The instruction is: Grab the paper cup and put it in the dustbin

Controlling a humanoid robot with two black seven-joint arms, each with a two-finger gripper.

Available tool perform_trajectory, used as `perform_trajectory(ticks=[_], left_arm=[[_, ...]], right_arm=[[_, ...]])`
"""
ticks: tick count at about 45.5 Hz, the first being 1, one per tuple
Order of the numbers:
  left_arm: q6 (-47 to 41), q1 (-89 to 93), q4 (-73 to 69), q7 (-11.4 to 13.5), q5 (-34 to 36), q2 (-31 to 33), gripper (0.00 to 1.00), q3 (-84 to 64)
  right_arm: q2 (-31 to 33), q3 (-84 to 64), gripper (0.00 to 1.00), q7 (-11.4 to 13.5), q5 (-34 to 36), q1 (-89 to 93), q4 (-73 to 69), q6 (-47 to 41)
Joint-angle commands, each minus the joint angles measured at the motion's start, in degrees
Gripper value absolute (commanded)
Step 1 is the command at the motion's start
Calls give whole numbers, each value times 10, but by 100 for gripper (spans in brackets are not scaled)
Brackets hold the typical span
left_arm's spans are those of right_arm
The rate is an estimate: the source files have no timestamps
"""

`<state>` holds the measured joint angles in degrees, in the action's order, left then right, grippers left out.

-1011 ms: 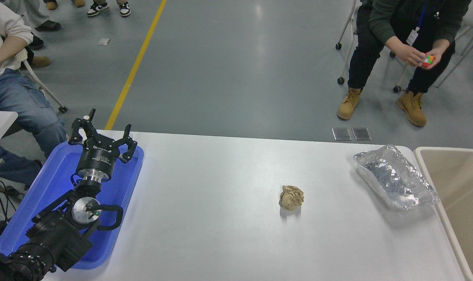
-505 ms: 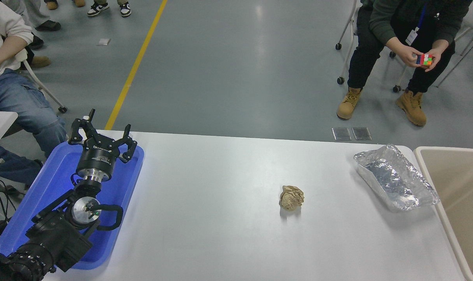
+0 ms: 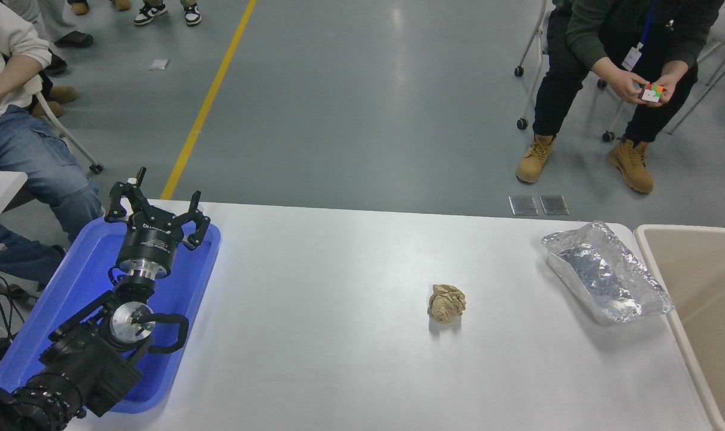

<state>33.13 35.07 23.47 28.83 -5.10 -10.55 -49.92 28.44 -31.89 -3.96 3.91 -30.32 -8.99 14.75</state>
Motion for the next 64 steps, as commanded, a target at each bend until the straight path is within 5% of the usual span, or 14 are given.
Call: perform_trajectory(ticks=[1,9,49,64], left_arm=[[0,0,0,0,0,0,100,0],[0,0,0,0,0,0,100,0],[0,0,0,0,0,0,100,0],[0,0,0,0,0,0,100,0]], right_arm=[[-4,4,35,0,1,3,0,2],[-2,12,99,0,0,3,1,14],[45,106,100,0,-1,-164,-16,-2],[99,-56,100,0,-3,-367,-124,-4]])
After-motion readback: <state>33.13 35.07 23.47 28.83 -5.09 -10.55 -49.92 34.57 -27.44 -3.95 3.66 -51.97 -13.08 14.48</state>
